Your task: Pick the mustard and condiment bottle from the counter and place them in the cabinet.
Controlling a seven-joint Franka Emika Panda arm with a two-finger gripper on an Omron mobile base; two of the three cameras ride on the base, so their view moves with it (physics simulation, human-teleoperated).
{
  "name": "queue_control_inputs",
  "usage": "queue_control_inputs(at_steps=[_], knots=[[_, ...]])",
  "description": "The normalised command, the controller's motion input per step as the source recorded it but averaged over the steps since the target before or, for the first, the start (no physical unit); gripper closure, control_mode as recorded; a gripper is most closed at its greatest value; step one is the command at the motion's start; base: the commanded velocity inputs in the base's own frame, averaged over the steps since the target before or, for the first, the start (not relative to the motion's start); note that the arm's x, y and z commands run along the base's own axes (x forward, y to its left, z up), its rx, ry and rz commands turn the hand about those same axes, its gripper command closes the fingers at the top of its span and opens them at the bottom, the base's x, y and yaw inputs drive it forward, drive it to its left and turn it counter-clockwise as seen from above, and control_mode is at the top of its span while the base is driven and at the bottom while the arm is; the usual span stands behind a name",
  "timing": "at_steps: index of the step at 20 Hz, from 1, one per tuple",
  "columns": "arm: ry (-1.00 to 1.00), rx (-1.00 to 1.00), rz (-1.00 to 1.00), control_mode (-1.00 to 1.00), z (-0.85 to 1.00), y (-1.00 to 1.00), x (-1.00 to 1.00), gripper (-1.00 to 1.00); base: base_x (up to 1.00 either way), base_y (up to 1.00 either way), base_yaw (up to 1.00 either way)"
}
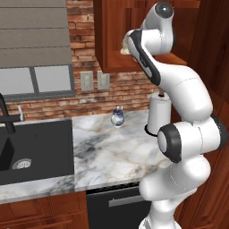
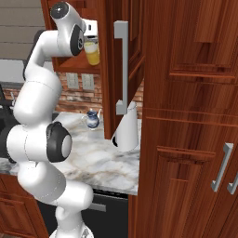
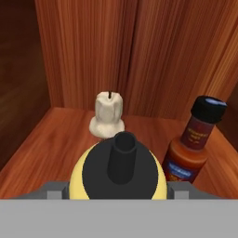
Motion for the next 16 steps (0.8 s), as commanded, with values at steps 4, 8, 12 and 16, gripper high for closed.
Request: queue_control_inputs(at_steps=[4,8,12,16], knots=[[0.0,0.0,0.0,-1.0,-0.34,0.0,0.0,1.0,0.0,0.0,0.0],[-0.01,0.0,0.0,-1.0,-0.26,0.0,0.0,1.0,0.0,0.0,0.0],[-0.04,0.0,0.0,-1.0,-0.12,0.0,0.01,1.0,0.0,0.0,0.0],[-0.02,0.0,0.0,-1.0,-0.16,0.0,0.02,-1.0,0.0,0.0,0.0]])
